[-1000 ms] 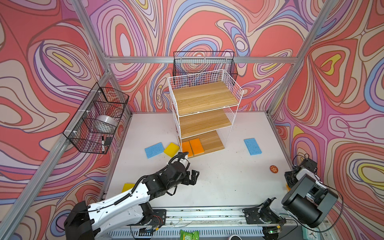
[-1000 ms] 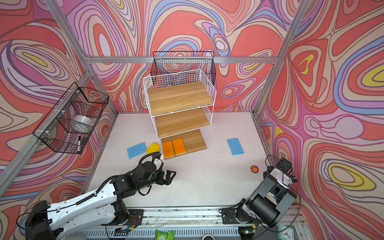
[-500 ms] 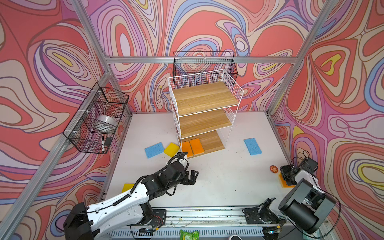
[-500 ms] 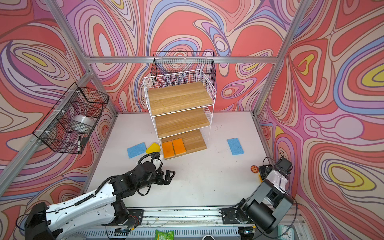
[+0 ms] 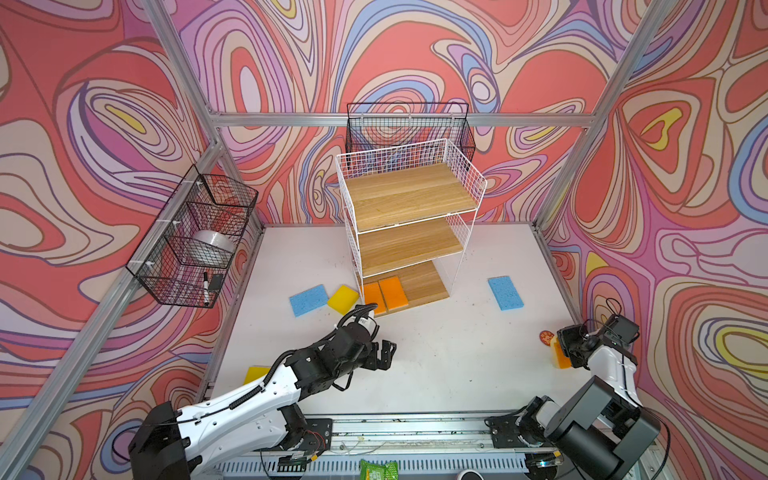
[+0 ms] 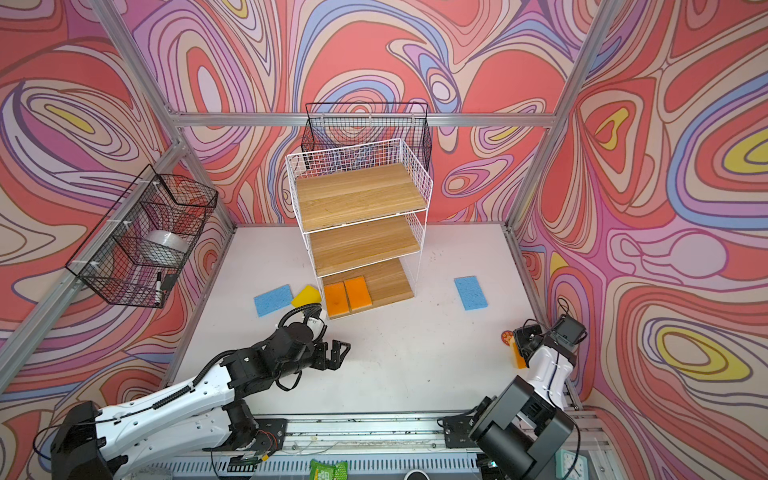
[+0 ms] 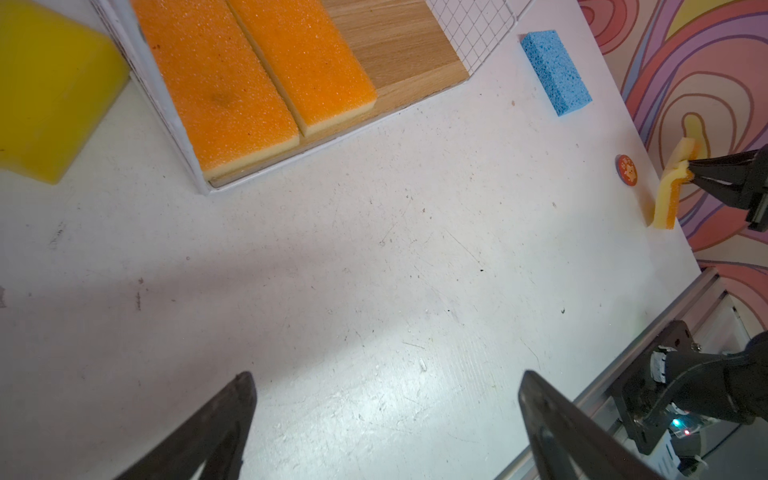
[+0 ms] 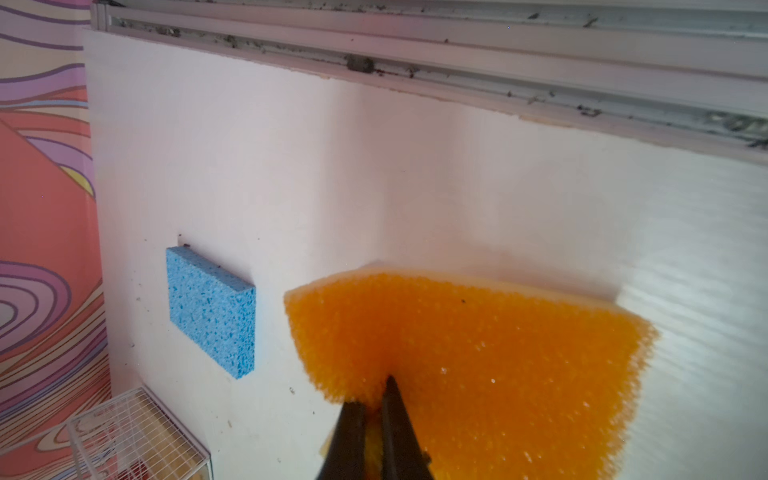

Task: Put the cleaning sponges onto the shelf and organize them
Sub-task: 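Lift the third sponge with the right gripper and carry it toward the shelf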

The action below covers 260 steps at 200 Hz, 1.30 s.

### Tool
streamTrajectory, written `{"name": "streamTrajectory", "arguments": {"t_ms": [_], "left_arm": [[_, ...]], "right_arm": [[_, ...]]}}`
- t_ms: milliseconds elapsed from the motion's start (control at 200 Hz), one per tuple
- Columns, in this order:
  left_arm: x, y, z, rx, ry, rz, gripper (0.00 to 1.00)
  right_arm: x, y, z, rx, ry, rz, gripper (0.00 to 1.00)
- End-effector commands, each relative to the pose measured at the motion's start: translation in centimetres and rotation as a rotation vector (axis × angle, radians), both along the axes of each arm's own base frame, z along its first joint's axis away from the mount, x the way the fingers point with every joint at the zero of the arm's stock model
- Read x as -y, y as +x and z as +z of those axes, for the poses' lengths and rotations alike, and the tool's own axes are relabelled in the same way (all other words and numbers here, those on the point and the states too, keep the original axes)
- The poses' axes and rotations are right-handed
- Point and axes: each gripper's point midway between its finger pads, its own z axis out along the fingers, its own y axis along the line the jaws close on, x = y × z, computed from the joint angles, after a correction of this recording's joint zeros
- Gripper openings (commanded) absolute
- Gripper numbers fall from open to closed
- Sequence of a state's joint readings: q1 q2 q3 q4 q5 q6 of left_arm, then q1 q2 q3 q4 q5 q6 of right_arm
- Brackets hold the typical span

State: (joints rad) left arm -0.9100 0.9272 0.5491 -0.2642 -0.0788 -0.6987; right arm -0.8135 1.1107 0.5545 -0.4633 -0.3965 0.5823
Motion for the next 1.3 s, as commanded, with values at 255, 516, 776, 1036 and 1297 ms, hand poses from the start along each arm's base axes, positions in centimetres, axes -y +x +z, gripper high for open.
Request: {"name": "streamTrajectory", "arguments": {"t_ms": [255, 516, 776, 1036, 1297], "left_arm": [[-1.5, 0.8, 2.3, 0.016, -0.005, 0.032, 1.0], [-1.6, 1.0, 2.4, 0.017, -0.007, 0.036, 1.0], [-1.8, 1.6, 2.9, 0.021, -0.005, 0.04, 1.0], [-2.3, 1.7, 3.5, 0.028, -0.029, 0.065, 1.0], [-4.0, 1.4, 3.6, 0.04, -0.026, 0.108, 1.0]], "right_arm": [[-2.6, 1.9, 3.2, 0.13, -0.015, 0.134, 0.0], [-2.9, 1.9, 4.0, 0.182, -0.03, 0.13, 0.0], [-4.7, 2.8, 4.5, 0.238, -0.047, 0.223, 0.0], [-12.4, 7.5, 4.4, 0.127, -0.15, 0.546, 0.0], [-22.8, 8.5, 2.9, 0.086, -0.259, 0.847, 0.0]]}}
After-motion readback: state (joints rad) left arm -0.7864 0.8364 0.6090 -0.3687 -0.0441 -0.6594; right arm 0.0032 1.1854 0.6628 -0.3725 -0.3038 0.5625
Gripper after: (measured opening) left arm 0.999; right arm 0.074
